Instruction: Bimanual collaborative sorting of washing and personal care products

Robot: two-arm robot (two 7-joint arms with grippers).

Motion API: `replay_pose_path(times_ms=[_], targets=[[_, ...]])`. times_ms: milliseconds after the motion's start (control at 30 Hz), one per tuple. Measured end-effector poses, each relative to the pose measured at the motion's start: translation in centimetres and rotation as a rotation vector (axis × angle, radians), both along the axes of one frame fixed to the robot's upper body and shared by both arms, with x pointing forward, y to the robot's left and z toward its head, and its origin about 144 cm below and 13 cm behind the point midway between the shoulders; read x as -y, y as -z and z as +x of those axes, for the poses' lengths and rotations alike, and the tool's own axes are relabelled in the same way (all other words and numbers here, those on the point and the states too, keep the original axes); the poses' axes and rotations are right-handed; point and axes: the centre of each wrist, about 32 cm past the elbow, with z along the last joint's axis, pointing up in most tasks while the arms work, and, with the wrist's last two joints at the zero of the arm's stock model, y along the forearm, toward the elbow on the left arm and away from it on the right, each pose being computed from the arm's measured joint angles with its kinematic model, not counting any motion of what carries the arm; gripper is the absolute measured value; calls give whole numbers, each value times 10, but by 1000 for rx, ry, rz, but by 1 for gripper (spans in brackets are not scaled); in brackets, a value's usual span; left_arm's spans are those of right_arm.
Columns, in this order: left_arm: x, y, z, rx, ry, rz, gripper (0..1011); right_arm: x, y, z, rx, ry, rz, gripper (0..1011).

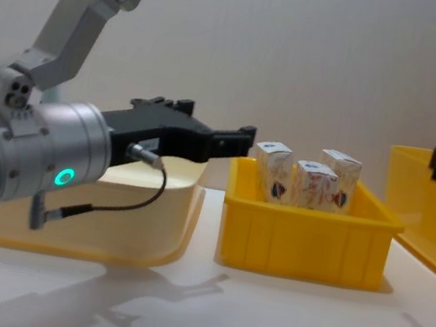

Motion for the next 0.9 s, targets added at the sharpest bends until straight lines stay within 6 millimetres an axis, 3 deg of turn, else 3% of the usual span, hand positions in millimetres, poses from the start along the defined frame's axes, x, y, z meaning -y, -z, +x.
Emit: replay_pose_path(times_ms=[200,533,900], targets=[[-4,5,-15,11,-74,36,1004,-4,5,-14,-34,-73,5,1001],[-9,10,-38,37,-180,89,1003,-5,6,-17,-42,-89,6,1001],[-10,11,-45,45,-210,103,1003,-5,6,-17,-45,-92,5,1001]])
